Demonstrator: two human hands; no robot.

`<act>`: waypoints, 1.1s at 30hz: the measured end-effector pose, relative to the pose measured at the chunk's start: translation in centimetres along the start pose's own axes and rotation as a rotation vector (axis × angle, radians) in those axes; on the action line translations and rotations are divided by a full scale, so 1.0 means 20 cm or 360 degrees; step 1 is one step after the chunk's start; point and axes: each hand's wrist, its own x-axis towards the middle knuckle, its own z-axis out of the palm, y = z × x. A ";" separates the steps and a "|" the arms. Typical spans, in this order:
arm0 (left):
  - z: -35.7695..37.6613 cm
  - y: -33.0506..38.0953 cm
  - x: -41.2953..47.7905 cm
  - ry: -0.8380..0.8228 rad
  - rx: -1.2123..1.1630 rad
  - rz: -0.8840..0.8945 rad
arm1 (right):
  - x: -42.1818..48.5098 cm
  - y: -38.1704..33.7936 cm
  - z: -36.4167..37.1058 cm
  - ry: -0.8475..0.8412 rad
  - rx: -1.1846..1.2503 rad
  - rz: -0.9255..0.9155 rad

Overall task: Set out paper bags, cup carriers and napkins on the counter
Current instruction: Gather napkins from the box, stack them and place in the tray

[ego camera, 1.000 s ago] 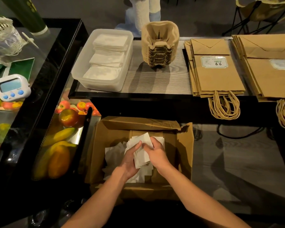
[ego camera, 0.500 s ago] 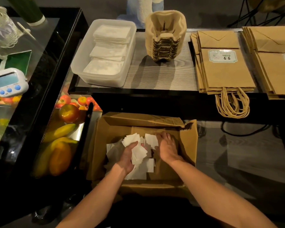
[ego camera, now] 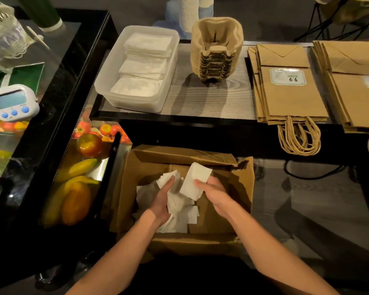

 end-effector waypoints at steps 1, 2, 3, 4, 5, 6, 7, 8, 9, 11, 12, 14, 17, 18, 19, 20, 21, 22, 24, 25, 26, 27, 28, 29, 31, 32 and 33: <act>0.00 0.00 -0.01 -0.0024 -0.0047 -0.0005 | 0.00 0.00 0.02 -0.0082 -0.0101 -0.0046; 0.00 0.00 -0.01 -0.0057 -0.0055 0.0000 | -0.01 0.00 0.04 -0.0155 -0.0228 -0.0078; 0.02 0.01 -0.03 -0.0074 -0.0048 0.0004 | -0.01 0.00 0.05 -0.0207 -0.0359 -0.0097; 0.02 0.01 -0.04 -0.0074 -0.0033 0.0010 | -0.02 -0.01 0.07 -0.0251 -0.0466 -0.0113; 0.03 0.02 -0.06 -0.0062 -0.0010 -0.0006 | -0.03 -0.02 0.08 -0.0291 -0.0538 -0.0131; 0.03 0.02 -0.06 -0.0048 0.0020 -0.0017 | -0.04 -0.03 0.10 -0.0309 -0.0594 -0.0152; 0.03 0.02 -0.07 -0.0040 0.0045 -0.0038 | -0.05 -0.03 0.12 -0.0281 -0.0653 -0.0183; 0.04 0.02 -0.08 -0.0014 0.0072 -0.0049 | -0.06 -0.03 0.14 -0.0210 -0.0740 -0.0218; 0.04 0.02 -0.08 0.0019 0.0077 -0.0066 | -0.07 -0.03 0.16 -0.0131 -0.0814 -0.0249; 0.02 0.01 -0.08 0.0082 0.0036 -0.0078 | -0.09 -0.03 0.18 -0.0033 -0.0832 -0.0276; 0.01 0.02 -0.08 0.0095 -0.0012 -0.0078 | -0.08 -0.01 0.19 0.0017 -0.0771 -0.0272; -0.01 0.03 -0.09 0.0074 -0.0099 -0.0071 | -0.05 0.02 0.19 0.0141 -0.0686 -0.0220; -0.06 0.03 -0.11 -0.0017 -0.0040 -0.0092 | -0.01 0.07 0.19 0.0118 -0.0819 -0.0106; -0.07 0.03 -0.11 -0.0022 0.0013 -0.0103 | 0.01 0.08 0.19 0.0120 -0.0825 -0.0103; -0.08 0.02 -0.10 -0.0003 0.0050 -0.0118 | 0.02 0.09 0.19 0.0148 -0.0794 -0.0108; -0.08 0.02 -0.10 0.0029 0.0097 -0.0133 | 0.03 0.10 0.19 0.0190 -0.0759 -0.0107; -0.07 0.02 -0.11 0.0050 0.0136 -0.0146 | 0.04 0.10 0.18 0.0251 -0.0738 -0.0103; -0.06 0.03 -0.11 0.0098 0.0184 -0.0146 | 0.06 0.11 0.17 0.0323 -0.0755 -0.0097; -0.07 0.03 -0.10 0.0197 0.0217 -0.0132 | 0.07 0.12 0.15 0.0411 -0.0855 -0.0076; -0.08 0.03 -0.09 0.0241 0.0226 -0.0128 | 0.07 0.13 0.15 0.0401 -0.0941 -0.0063; -0.08 0.03 -0.08 0.0275 0.0232 -0.0125 | 0.08 0.14 0.14 0.0354 -0.1054 -0.0051; -0.09 0.03 -0.06 0.0312 0.0246 -0.0110 | 0.08 0.14 0.15 0.0284 -0.1159 -0.0039; -0.15 0.00 0.01 0.0348 0.0263 -0.0092 | 0.08 0.14 0.16 0.0218 -0.1232 -0.0030; -0.22 -0.04 0.10 0.0402 0.0282 -0.0103 | 0.08 0.13 0.19 0.0172 -0.1270 -0.0023; -0.28 -0.08 0.19 0.0479 0.0267 -0.0129 | 0.09 0.12 0.23 0.0127 -0.1254 0.0010; -0.28 -0.07 0.18 0.0487 0.0265 -0.0148 | 0.10 0.12 0.26 0.0125 -0.1188 0.0044; -0.22 -0.02 0.09 0.0485 0.0266 -0.0143 | 0.11 0.12 0.27 0.0132 -0.1096 0.0071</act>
